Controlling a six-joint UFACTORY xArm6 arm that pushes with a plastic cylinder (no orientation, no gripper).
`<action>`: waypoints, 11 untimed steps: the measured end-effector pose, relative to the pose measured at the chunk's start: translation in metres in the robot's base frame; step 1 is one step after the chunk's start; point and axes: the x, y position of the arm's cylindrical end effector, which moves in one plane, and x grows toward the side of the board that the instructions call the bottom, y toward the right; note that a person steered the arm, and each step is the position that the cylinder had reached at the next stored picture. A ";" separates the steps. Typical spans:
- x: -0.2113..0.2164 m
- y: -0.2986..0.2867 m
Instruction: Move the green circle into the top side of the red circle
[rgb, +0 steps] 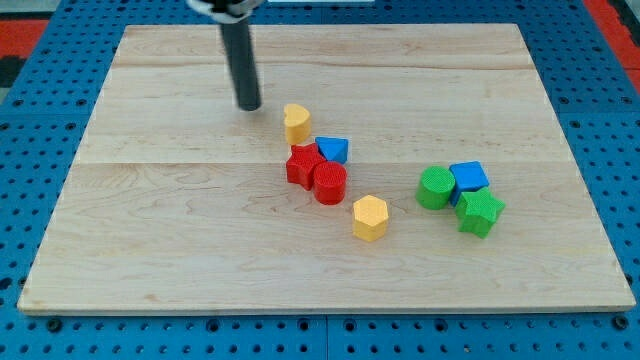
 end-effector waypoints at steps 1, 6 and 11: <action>0.019 0.034; 0.133 0.268; 0.144 0.147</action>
